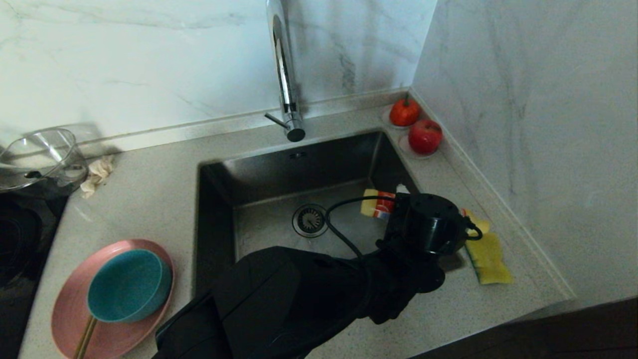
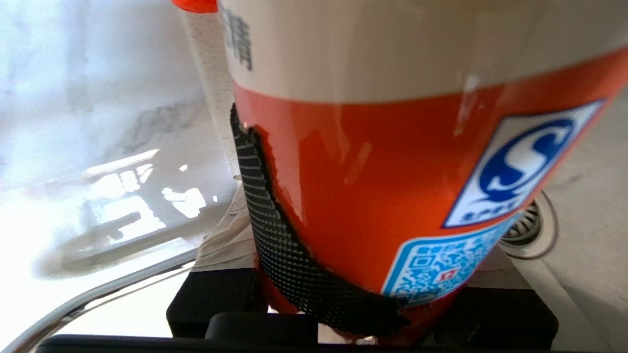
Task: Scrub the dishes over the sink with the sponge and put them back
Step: Squeeze it onto the sponge
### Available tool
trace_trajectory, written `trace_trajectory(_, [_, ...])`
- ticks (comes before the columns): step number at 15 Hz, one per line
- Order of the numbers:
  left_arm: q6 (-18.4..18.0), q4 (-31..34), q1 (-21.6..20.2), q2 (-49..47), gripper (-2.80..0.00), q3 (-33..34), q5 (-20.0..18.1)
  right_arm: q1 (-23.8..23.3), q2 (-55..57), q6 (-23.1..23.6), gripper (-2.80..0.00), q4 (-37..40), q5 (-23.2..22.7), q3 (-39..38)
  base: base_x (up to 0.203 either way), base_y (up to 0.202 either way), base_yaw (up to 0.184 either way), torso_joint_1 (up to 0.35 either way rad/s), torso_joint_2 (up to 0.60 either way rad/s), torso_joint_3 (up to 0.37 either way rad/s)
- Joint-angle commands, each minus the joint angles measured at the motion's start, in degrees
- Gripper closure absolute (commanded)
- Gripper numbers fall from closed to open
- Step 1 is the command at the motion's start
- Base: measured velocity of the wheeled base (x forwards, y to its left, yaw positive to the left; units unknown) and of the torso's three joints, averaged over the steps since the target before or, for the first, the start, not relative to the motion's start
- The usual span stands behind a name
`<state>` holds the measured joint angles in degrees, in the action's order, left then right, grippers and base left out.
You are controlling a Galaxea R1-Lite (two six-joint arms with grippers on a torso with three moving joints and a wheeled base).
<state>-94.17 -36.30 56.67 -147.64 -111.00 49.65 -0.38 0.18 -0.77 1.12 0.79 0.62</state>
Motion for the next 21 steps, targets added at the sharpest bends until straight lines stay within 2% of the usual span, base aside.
trace_trajectory(1, [-0.7, -0.4, 0.0, -0.1, 0.00, 0.0, 0.1, 0.0, 0.0, 0.0, 0.00, 0.0, 0.0, 0.0, 0.000, 0.000, 0.000, 0.000, 0.00, 0.000])
trace_trajectory(7, [-0.6, -3.5, 0.9, 1.0, 0.00, 1.7, -0.4, 0.0, 0.0, 0.0, 0.00, 0.0, 0.0, 0.0, 0.000, 0.000, 0.000, 0.000, 0.00, 0.000])
trace_trajectory(10, [-0.6, -5.5, 1.2, 3.3, 0.00, 7.8, -0.6, 0.0, 0.0, 0.0, 0.00, 0.0, 0.0, 0.0, 0.000, 0.000, 0.000, 0.000, 0.00, 0.000])
trace_trajectory(14, [-0.6, -11.4, 1.4, 6.6, 0.00, 17.1, -0.7, 0.0, 0.0, 0.0, 0.00, 0.0, 0.0, 0.0, 0.000, 0.000, 0.000, 0.000, 0.00, 0.000])
trace_trajectory(21, [-0.7, -14.1, 2.2, 7.6, 0.00, 20.6, -0.8, 0.0, 0.0, 0.0, 0.00, 0.0, 0.0, 0.0, 0.000, 0.000, 0.000, 0.000, 0.00, 0.000])
